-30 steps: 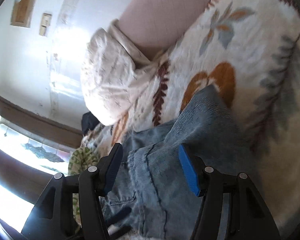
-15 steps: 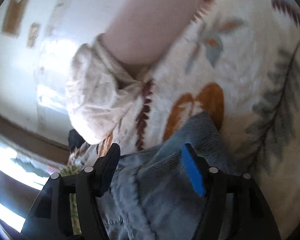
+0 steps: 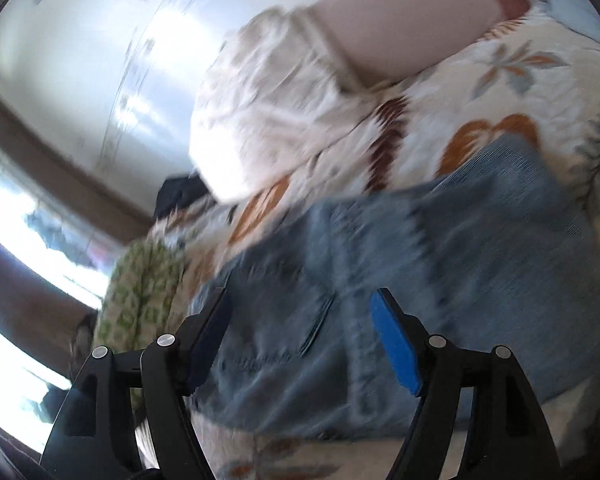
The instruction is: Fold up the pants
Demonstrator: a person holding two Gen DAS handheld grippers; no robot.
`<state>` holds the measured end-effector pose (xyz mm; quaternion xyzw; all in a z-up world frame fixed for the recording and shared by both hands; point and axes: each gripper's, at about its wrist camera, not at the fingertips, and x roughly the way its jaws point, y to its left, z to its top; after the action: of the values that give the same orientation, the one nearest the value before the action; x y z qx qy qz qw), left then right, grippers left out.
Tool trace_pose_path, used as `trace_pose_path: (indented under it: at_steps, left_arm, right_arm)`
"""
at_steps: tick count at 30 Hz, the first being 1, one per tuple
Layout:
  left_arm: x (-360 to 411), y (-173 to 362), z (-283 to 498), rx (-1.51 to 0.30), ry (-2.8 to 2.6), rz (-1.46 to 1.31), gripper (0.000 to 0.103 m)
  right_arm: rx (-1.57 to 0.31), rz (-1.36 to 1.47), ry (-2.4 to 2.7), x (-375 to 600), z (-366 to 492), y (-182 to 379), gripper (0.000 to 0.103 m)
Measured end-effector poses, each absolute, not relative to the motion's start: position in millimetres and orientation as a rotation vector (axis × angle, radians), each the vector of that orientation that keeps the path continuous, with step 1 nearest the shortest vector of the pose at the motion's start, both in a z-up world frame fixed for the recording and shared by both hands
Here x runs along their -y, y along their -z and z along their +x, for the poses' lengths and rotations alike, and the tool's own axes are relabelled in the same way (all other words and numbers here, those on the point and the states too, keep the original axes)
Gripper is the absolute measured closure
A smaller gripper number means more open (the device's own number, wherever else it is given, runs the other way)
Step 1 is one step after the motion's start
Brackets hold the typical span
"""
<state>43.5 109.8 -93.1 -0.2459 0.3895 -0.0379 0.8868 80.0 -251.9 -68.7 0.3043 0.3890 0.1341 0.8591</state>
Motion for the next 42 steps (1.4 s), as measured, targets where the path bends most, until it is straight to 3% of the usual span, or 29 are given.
trace_pose_path:
  at_steps: [7,11,14,20,31,34,36,37,42]
  left_arm:
    - [-92,119,66,-0.855,0.101,-0.578,0.026]
    - [-81,124,54,-0.875,0.148,-0.541,0.029]
    - [-74,123,57,-0.872,0.208,-0.55,0.05]
    - [-82,132,61,-0.895,0.253,-0.637,0.063]
    - [-85,134,68,-0.908,0.271,-0.67,0.065]
    - [-87,134,69,-0.907,0.273,-0.681,0.065]
    - [-88,133,68,-0.902,0.275,-0.68,0.067]
    - [-91,131,65,-0.899,0.279,-0.682,0.068]
    - [-84,118,68,-0.856,0.3,-0.644,0.073]
  right_arm:
    - [-0.931,0.518,-0.345,177,133,51,0.03]
    - [-1.051,0.29,-0.413,102,190,36,0.03]
    - [-1.173,0.151,-0.471,55,219,48,0.03]
    - [-1.305,-0.087,-0.541,-18,258,88,0.03]
    - [-1.403,-0.356,-0.481,-71,278,142,0.027]
    - [-1.373,-0.374,-0.459,-68,273,144,0.042]
    - [-1.377,-0.345,-0.434,-62,273,139,0.079]
    - [-1.381,-0.337,-0.42,-58,272,136,0.087]
    - [-1.316,-0.364,-0.367,-48,252,115,0.091]
